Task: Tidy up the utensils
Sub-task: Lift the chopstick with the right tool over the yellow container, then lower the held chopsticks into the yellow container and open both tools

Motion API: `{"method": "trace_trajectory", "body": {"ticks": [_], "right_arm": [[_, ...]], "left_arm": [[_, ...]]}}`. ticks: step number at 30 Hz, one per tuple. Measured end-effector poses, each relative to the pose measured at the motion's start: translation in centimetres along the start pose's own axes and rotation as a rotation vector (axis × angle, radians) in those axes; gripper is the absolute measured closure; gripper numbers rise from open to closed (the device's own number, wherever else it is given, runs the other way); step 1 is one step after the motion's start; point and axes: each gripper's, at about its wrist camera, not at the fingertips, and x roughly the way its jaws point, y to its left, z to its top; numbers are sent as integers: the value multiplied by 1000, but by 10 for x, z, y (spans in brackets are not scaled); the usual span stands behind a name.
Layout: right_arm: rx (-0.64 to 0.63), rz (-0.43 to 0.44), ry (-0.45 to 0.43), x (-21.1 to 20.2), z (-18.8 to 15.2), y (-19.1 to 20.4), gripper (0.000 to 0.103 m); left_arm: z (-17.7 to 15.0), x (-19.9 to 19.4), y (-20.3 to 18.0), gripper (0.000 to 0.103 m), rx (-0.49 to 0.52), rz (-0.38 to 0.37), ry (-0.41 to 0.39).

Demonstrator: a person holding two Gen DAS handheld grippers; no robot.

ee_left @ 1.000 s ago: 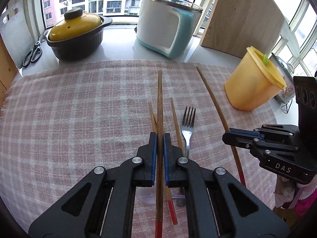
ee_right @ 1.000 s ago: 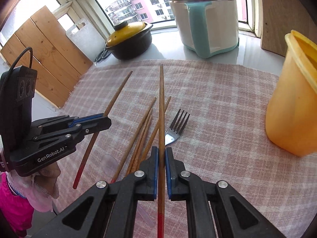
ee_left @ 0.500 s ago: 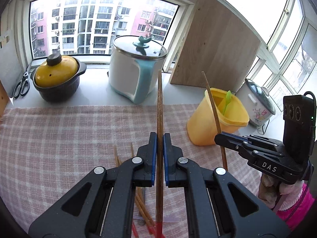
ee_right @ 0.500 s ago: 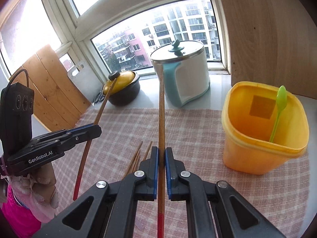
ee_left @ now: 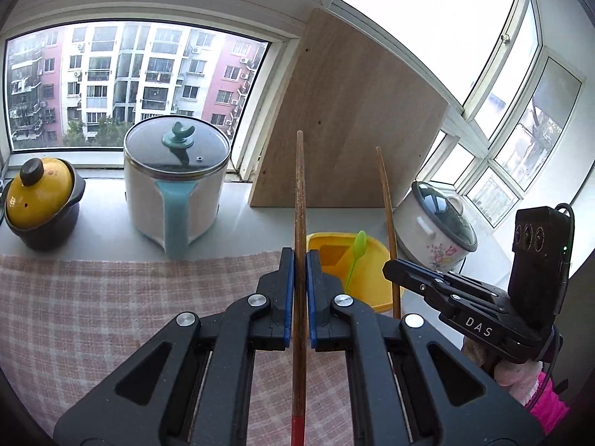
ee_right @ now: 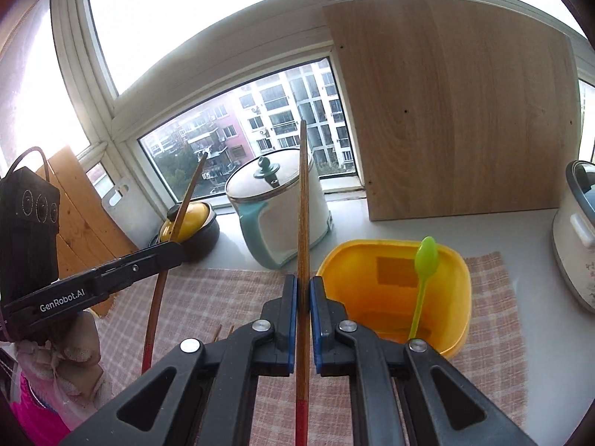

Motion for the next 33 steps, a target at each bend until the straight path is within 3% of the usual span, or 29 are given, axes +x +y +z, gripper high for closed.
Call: {"method": "trace_trajectory", "body": {"ticks": [20,33], "right_arm": [[32,-21,-87,12,44,-61,99],[28,-49,-91,35,46,-87,99]], "left_arm": [[38,92,-43,99,-4,-31,-40],[43,116,-44,99,-12,3,-111]]}}
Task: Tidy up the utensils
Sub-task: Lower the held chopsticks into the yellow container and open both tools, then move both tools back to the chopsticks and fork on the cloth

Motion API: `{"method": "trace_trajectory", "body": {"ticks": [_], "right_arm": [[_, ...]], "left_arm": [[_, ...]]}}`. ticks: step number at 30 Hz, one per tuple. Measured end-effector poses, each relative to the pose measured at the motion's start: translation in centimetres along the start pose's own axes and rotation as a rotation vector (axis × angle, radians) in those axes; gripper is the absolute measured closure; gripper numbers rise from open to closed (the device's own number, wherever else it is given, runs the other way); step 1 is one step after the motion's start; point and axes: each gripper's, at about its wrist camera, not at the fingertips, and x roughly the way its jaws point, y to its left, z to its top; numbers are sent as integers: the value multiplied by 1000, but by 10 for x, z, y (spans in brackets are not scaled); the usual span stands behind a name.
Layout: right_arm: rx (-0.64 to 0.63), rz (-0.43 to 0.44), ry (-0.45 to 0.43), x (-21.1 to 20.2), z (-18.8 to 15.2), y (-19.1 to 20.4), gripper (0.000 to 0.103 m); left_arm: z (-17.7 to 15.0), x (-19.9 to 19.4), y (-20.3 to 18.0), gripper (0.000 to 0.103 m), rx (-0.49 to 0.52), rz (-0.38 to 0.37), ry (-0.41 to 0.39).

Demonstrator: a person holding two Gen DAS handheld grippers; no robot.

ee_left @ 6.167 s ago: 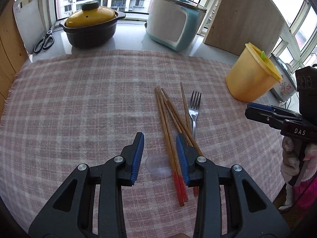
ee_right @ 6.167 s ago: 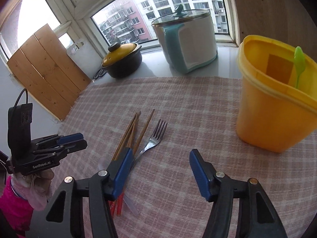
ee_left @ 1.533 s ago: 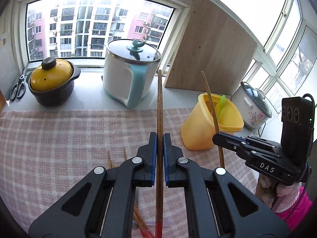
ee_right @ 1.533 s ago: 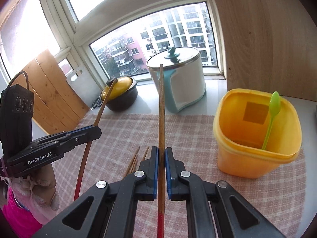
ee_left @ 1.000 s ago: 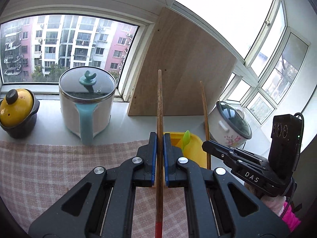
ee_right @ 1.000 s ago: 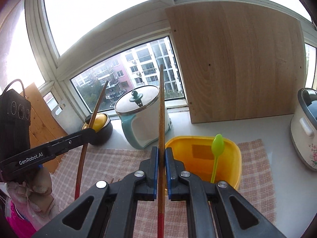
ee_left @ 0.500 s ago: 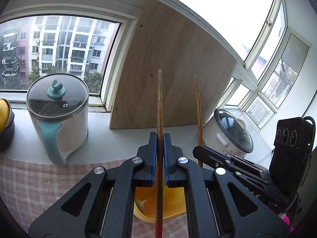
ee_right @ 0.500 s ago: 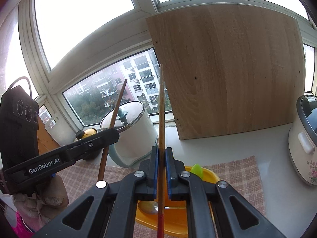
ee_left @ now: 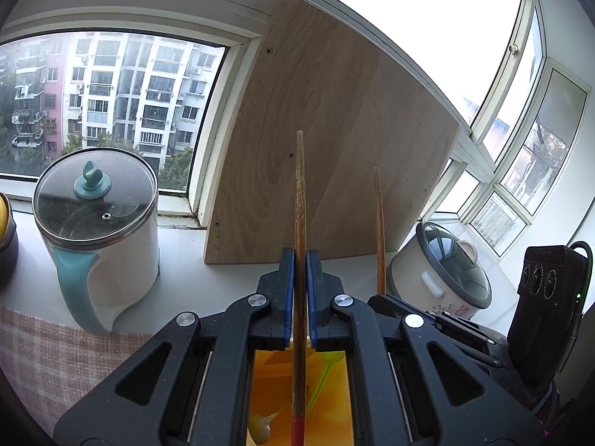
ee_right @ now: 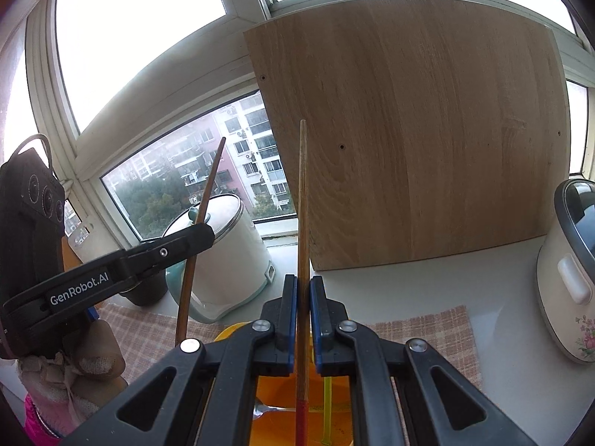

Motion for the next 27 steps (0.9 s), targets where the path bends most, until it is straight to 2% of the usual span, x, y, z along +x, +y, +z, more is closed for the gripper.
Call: {"method": "trace_trajectory", "body": {"ticks": [5,12,14,16,19,21,25,27], "right_arm": [[-18,1,8,10,-5,-3,99],[-17,16,28,15,-12,-5,98],[-14,5,28,14,-15,-6,93],[-9,-5,28,12,-17,-7,72],[-3,-20,27,7,-21,-8,69],[1,-28,27,2,-23,-8,67],[8,-54,20,-8,-30,-4,51],[8,-64,21,-13,-33,-1,50]], "left_arm": [[-5,6,4,99,-11,10,-9],[-15,10,2,99,3,12,28],[-17,9,1,99,6,14,38],[-19,7,-1,99,12,11,48],[-20,2,-2,88,21,12,60],[-21,-3,-3,87,27,12,64],[-23,-16,-5,87,44,14,66],[-23,-24,-5,87,45,12,68]]}}
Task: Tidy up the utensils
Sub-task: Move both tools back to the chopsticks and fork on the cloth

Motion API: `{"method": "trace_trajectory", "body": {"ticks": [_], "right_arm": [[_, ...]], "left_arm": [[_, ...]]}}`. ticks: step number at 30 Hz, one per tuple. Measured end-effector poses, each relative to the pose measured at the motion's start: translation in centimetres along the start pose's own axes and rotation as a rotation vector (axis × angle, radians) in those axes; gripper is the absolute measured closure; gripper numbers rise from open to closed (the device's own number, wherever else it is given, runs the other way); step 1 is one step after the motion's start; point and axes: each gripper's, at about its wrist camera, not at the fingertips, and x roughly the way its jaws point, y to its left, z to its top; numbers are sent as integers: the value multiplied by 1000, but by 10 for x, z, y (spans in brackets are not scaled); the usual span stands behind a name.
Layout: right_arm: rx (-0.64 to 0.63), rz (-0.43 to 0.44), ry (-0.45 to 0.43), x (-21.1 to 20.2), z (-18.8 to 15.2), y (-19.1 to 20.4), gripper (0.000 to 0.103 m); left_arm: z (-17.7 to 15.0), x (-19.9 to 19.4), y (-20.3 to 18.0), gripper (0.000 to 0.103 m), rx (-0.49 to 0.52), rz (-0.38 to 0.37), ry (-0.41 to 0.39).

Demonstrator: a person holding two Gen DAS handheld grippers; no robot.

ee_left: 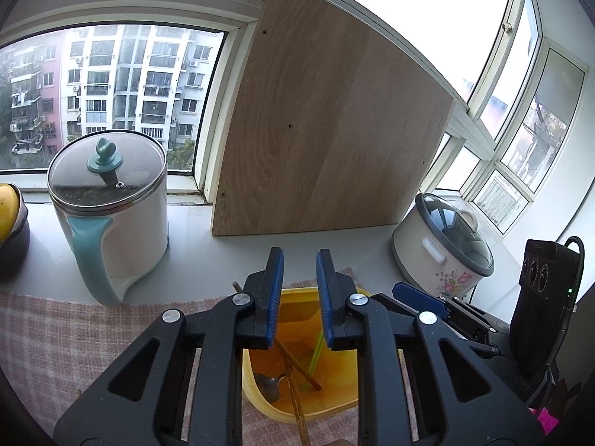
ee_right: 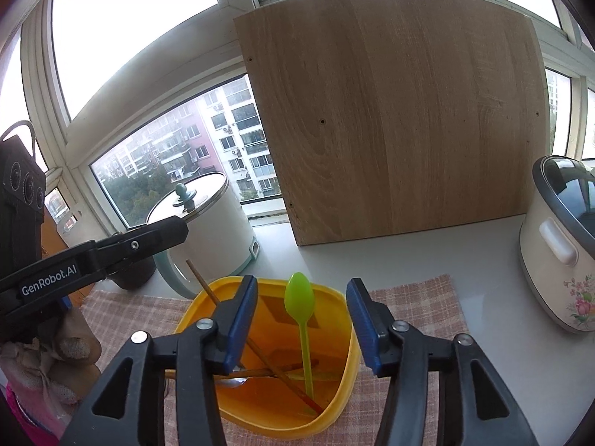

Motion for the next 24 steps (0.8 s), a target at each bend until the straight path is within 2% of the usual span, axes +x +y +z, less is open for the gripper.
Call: {"method": "trace_trajectory", "body": {"ticks": [2,4,12,13,14,16,20,24], "right_arm": [[-2,-10,2,-6,-3,4,45],[-3,-18,-2,-13,-7,8,35],[-32,-29,-21,-41,-21,31,13],[-42,-27,-24,-44,-23,36,6],[-51,-26,-29,-46,-25,40,2],[-65,-30,-50,-52,-30,49,0],[-93,-63,-94,-61,-40,66,0],[-110,-27,-67,-60,-47,82,0]], "left_arm": [[-1,-8,1,87,6,2,0],[-3,-17,1,87,19,7,4],[-14,-57,18,86,48,49,7],[-15,-62,22,82,50,61,6],[-17,-68,27,71,50,74,5],[-21,-80,39,67,47,94,0],[-33,-101,68,67,37,135,25],[-50,-120,100,67,19,184,58]]}}
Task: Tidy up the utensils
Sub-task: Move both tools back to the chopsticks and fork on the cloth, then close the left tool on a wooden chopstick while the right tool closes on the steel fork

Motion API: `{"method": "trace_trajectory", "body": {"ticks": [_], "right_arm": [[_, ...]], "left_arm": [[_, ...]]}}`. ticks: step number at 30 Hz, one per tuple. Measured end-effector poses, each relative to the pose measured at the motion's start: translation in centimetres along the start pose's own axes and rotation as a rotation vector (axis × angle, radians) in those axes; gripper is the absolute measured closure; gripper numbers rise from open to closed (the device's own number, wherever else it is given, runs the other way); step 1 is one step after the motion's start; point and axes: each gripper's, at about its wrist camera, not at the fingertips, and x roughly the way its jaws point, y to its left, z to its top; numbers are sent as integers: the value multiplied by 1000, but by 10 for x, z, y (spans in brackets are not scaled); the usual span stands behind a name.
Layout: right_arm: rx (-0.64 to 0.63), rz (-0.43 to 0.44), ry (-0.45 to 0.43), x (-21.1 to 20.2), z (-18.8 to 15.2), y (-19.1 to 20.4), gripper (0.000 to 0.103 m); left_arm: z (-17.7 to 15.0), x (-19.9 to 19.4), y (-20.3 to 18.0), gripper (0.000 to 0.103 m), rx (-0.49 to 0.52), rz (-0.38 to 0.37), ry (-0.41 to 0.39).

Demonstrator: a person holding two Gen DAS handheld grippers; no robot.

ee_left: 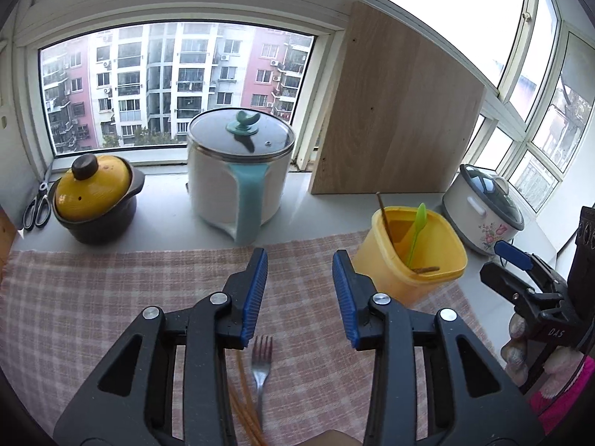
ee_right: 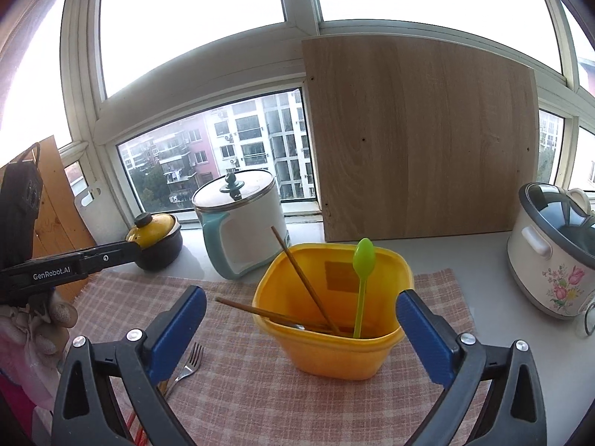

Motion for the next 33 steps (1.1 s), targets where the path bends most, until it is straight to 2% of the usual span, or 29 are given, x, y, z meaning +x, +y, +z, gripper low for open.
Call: {"method": "trace_trajectory", "body": {"ticks": [6,9,13,20,22,24,25,29,33], "right_arm": [[-64,60,73,12,-13,32,0],[-80,92,146,27,-24,48,0],[-81,146,244,48,-40,65,12],[-116,231,377,89,-63,97,32],[-123,239,413,103,-70,104,48],[-129,247,443,116,-76,109,54],[-132,247,455,122,-79,112,55],[-146,253,494,141,-89,118,58],[-134,248,529,158,-95,116,64]], "left_arm": [[-36,-6,50,67,-50,70,75],[-55,-2,68,67,-72,92,124],[-81,5,80,67,-76,108,186],[-117,19,86,67,-85,94,278],[-124,22,84,67,-78,85,301],[-130,26,82,68,-69,78,317],[-132,28,81,73,-65,77,326],[-140,37,78,80,-44,83,359],[-145,48,78,81,-36,91,387]]}}
